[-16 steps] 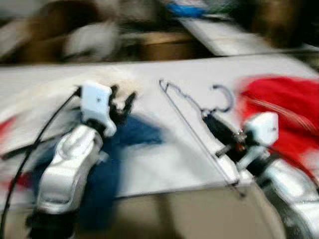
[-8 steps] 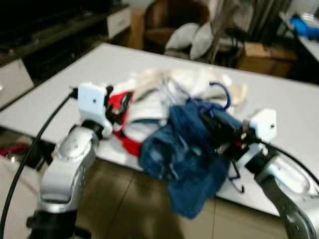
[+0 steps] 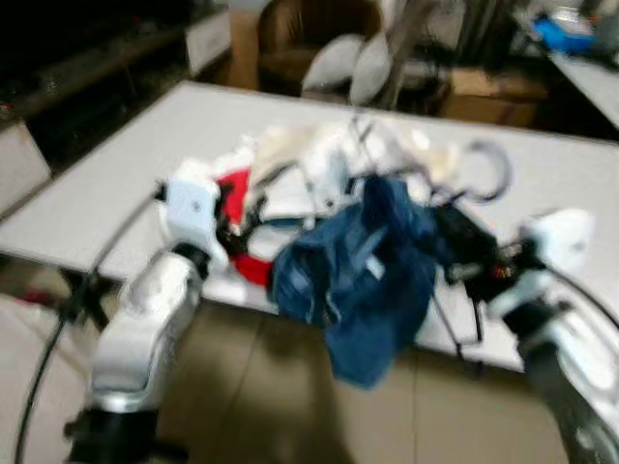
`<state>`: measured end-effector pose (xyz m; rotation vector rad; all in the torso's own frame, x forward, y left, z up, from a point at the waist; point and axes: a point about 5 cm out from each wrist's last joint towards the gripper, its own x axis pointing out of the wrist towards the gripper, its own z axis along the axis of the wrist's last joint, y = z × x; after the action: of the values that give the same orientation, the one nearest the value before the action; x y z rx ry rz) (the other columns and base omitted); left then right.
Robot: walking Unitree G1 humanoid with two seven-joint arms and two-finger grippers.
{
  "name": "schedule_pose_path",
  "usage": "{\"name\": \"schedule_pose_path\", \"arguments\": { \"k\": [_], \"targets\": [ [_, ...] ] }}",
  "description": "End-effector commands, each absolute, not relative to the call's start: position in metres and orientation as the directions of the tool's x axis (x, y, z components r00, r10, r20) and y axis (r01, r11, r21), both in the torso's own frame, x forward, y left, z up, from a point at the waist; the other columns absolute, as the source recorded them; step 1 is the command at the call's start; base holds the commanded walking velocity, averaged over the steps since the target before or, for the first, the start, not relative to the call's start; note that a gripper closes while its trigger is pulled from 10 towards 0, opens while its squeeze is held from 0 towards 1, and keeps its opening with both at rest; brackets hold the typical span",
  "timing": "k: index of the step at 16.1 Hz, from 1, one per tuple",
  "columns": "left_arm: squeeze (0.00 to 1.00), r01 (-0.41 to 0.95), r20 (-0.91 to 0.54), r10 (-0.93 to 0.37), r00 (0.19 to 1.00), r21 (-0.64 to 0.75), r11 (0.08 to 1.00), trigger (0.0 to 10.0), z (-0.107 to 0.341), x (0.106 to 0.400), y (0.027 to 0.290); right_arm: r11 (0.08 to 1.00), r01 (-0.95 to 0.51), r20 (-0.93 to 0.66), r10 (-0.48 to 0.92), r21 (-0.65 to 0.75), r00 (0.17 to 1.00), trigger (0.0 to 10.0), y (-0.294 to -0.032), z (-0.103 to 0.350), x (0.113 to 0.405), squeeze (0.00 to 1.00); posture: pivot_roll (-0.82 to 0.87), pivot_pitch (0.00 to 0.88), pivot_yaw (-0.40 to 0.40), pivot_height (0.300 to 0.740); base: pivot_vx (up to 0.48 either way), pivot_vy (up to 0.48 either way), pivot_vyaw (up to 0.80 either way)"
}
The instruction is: Hang hanger
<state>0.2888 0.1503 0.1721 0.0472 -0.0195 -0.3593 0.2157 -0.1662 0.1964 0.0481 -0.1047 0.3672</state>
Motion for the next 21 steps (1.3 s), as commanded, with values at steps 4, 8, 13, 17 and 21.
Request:
{"name": "schedule_pose_path", "arguments": {
  "k": [4, 8, 13, 17, 21],
  "targets": [
    [0.0, 0.349, 0.022, -0.35, 0.936, 0.034, 0.936, 10.0, 0.176, 0.29, 0.151, 0.931, -0.362, 0.121, 0.354, 0.044, 0.927, 10.0, -0.162, 0.204, 0.212, 0.0, -0.1, 0.0, 0.025, 0.74, 0.0, 0.232, -0.39],
    [0.0, 0.378, 0.017, -0.378, 0.925, 0.007, 0.926, 10.0, 0.174, 0.288, 0.148, 0.934, -0.357, 0.096, 0.355, 0.006, 0.93, 10.0, -0.164, 0.207, 0.215, 0.0, -0.1, 0.0, 0.018, 0.74, 0.0, 0.0, 0.0],
    [0.0, 0.364, 0.035, -0.363, 0.931, -0.047, 0.93, 10.0, 0.169, 0.295, 0.143, 0.944, -0.328, 0.091, 0.33, -0.032, 0.94, 10.0, -0.177, 0.216, 0.218, 0.0, -0.13, 0.0, 0.001, 0.74, 0.0, 0.0, -0.31],
    [0.0, 0.391, 0.028, -0.39, 0.92, -0.033, 0.92, 10.0, 0.161, 0.291, 0.133, 0.969, -0.244, 0.058, 0.246, -0.052, 0.967, 10.0, -0.188, 0.208, 0.209, 0.0, -0.17, 0.0, 0.004, 0.74, 0.0, -0.24, -0.57],
    [0.0, 0.483, 0.098, -0.476, 0.874, -0.068, 0.873, 10.0, 0.168, 0.294, 0.123, 0.972, -0.217, 0.007, 0.219, -0.09, 0.976, 10.0, -0.201, 0.206, 0.202, 0.0, -0.19, 0.0, -0.003, 0.74, 0.0, 0.0, 0.0]
  ]
}}
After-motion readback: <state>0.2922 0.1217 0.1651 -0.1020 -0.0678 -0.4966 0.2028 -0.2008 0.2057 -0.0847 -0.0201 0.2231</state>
